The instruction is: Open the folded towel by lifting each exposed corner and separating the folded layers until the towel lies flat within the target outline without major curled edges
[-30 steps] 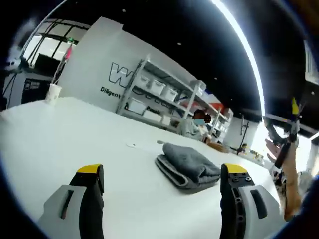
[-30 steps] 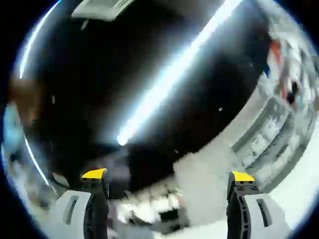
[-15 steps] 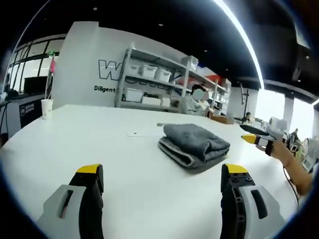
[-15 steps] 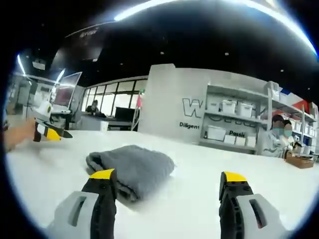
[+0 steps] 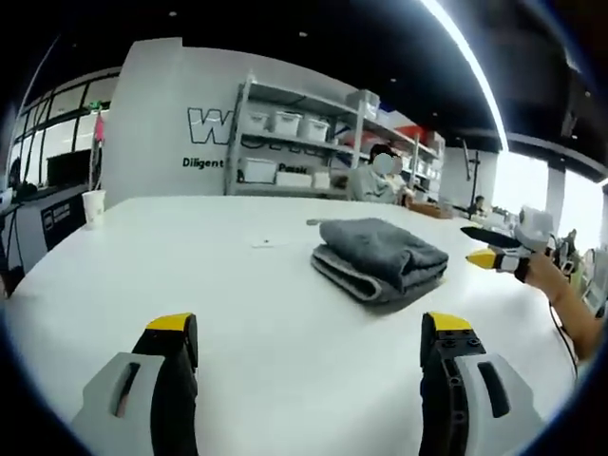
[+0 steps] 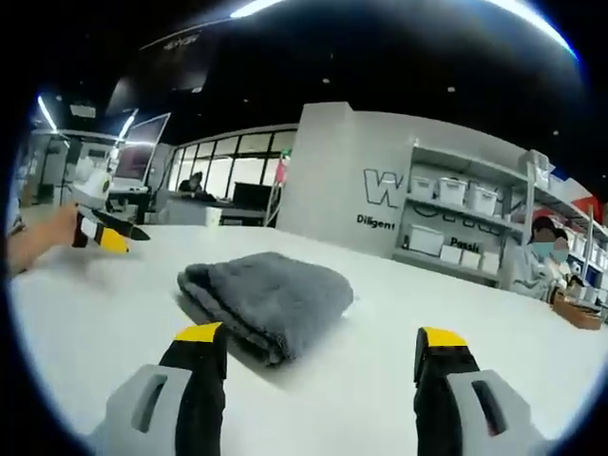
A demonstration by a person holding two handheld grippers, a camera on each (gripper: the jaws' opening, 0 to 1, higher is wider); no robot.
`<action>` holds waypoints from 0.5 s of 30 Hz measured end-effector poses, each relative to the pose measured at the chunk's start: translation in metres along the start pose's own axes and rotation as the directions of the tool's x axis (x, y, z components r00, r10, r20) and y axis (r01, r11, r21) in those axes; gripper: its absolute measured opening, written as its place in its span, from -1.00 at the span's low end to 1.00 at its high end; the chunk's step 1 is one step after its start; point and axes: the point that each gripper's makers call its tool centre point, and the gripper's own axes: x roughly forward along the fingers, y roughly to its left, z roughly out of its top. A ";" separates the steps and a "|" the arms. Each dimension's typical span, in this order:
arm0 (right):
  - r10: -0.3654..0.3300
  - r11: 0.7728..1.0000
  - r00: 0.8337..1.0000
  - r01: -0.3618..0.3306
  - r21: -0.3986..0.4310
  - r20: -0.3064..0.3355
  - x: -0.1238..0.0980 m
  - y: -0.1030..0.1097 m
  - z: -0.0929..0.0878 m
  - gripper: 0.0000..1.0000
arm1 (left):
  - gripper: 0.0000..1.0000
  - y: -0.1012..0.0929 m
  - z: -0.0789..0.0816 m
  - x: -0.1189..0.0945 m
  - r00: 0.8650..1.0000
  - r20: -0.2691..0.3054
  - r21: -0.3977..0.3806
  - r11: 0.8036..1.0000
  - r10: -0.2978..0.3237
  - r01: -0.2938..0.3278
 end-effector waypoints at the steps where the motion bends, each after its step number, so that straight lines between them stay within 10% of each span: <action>1: 0.001 1.000 1.000 -0.001 -0.002 -0.001 0.000 0.001 0.000 0.60 | 0.91 0.001 0.000 0.000 1.000 -0.002 0.001 1.000 0.002 -0.002; 15: -0.015 0.999 1.000 0.016 0.032 -0.019 0.000 -0.006 -0.007 0.55 | 0.90 0.002 0.000 -0.003 1.000 -0.005 0.001 1.000 0.002 -0.002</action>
